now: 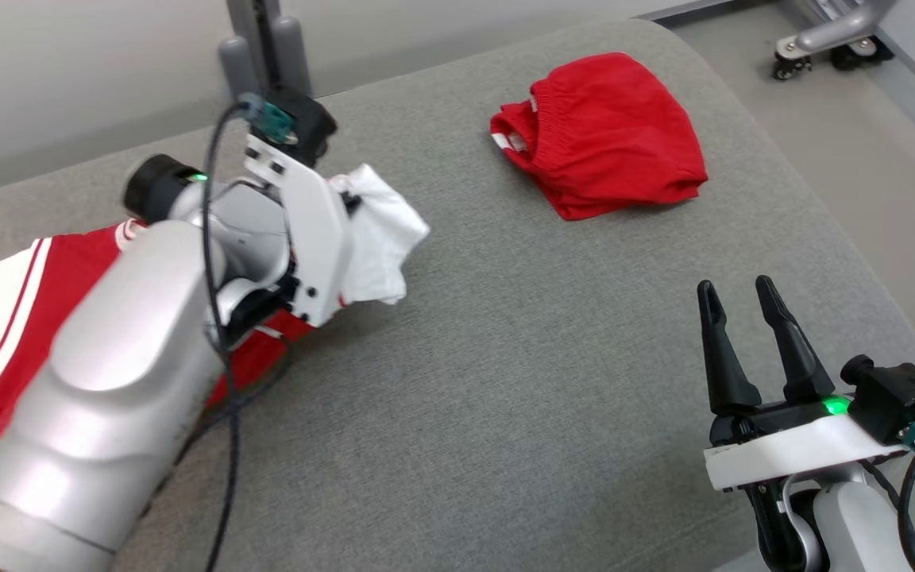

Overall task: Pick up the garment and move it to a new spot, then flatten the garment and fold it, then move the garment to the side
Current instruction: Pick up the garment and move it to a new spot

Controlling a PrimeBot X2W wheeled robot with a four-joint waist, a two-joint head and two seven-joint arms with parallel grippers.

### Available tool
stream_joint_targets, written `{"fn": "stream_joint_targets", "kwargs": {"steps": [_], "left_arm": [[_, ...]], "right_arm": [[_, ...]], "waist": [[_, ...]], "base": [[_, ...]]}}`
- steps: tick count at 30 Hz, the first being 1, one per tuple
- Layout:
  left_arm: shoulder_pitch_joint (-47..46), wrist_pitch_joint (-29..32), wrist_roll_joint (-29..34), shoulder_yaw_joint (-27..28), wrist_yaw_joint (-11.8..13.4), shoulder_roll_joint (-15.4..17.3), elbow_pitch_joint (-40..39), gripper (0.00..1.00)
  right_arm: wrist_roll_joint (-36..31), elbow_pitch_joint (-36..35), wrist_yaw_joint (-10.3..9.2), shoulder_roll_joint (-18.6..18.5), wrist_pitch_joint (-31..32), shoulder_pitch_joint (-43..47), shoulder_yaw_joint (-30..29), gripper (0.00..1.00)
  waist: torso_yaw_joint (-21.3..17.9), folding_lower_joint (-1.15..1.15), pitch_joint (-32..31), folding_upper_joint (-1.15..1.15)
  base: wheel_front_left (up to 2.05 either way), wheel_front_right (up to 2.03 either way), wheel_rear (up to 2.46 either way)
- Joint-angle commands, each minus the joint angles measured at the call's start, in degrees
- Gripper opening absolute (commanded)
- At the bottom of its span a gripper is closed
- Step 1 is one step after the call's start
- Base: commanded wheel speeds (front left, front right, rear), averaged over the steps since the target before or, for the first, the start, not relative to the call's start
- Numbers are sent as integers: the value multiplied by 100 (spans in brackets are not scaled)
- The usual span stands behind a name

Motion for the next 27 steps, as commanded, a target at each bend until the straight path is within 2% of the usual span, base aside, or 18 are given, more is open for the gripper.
{"fn": "stream_joint_targets", "kwargs": {"steps": [1,9,12,18,25,26,27], "left_arm": [[-144,-143,-59,-48,-9,-156,108,0],[-469,-736,10,-426,-9,-1000,1074,0],[-619,-912,-5,-560,-9,-1224,1437,0],[-839,-1197,-198,-903,-9,-1438,1951,0],[-973,-1417,-577,-1350,-9,-1485,2124,0],[-974,-1395,-657,-1430,-9,-1478,2118,7],[-992,-1386,-729,-1494,-9,-1471,2119,49]], "right_arm": [[30,4,2,-13,-7,-4,3,100],[70,34,2,-9,-7,-83,130,100],[111,27,3,-9,-7,-115,170,100],[195,37,2,-9,-7,-172,214,100],[239,85,2,-9,-7,-239,261,100],[239,96,2,-9,-7,-245,268,100],[238,99,3,-8,-7,-247,272,100]], "waist": [[-109,0,43,0],[-324,0,118,0],[-383,0,166,0],[-468,0,256,0],[-501,0,257,0],[-499,0,252,0],[-494,0,249,0]], "base": [[0,0,0],[0,0,0],[0,0,0],[0,0,0],[0,0,0],[0,0,0],[0,0,0]]}}
